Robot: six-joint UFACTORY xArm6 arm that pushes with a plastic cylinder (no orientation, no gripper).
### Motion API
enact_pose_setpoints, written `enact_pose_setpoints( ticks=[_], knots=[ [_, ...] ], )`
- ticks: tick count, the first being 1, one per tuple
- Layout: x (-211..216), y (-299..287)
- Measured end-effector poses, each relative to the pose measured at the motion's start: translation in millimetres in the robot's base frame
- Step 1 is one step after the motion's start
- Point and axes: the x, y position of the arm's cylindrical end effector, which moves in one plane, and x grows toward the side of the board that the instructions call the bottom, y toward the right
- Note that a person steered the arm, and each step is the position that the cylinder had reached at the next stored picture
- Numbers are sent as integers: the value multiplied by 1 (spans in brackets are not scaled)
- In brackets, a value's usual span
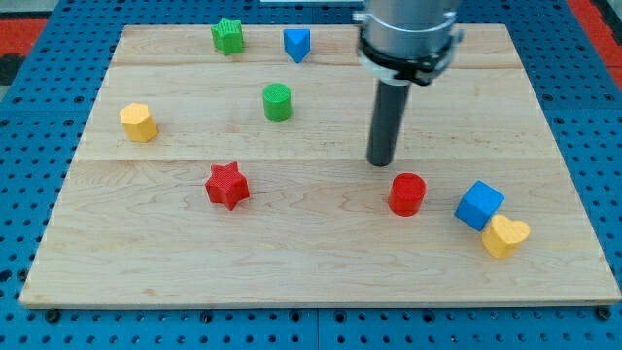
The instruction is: Push the red circle into the blue cube
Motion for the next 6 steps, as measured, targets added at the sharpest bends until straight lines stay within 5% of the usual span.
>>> enact_pose_setpoints(
  ticks=[2, 4, 6],
  knots=[
    [63, 23],
    [64, 44],
    [138, -109]
  ],
)
